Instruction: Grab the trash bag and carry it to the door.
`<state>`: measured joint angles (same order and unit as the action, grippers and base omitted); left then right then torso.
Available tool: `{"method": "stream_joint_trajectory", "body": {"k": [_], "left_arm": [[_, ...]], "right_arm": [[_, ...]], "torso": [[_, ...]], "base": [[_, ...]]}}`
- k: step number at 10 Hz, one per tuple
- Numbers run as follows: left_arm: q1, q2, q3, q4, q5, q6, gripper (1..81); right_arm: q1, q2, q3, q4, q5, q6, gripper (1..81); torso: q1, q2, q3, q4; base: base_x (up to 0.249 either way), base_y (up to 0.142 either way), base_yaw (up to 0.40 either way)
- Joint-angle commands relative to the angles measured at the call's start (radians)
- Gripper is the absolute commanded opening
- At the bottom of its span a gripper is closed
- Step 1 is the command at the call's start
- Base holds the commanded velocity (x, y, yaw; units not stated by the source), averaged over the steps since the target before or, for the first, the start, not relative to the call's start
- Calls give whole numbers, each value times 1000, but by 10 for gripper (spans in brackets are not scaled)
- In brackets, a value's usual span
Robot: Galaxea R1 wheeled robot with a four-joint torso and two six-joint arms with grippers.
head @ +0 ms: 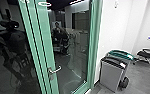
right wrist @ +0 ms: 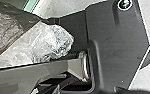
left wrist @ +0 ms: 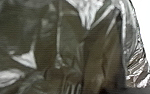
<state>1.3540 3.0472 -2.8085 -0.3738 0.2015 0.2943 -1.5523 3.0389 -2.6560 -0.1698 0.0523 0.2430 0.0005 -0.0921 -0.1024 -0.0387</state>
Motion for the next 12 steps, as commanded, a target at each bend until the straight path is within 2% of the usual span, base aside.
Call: {"method": "stream_joint_trajectory", "body": {"k": [1, 7, 12], "left_arm": [[-71, -1, 0, 4, 65, 9, 10], [-71, -2, 0, 4, 65, 10, 10], [-69, -1, 0, 15, 65, 9, 10]], "right_arm": [[45, 5, 7, -10, -48, -5, 811], [44, 5, 5, -10, -48, -5, 811], [45, 7, 5, -10, -48, -5, 811]], "torso": [[0, 0, 0, 0], [1, 0, 0, 0], [0, 0, 0, 0]], "base": [[137, 0, 0], [119, 0, 0], [75, 0, 0]]}}
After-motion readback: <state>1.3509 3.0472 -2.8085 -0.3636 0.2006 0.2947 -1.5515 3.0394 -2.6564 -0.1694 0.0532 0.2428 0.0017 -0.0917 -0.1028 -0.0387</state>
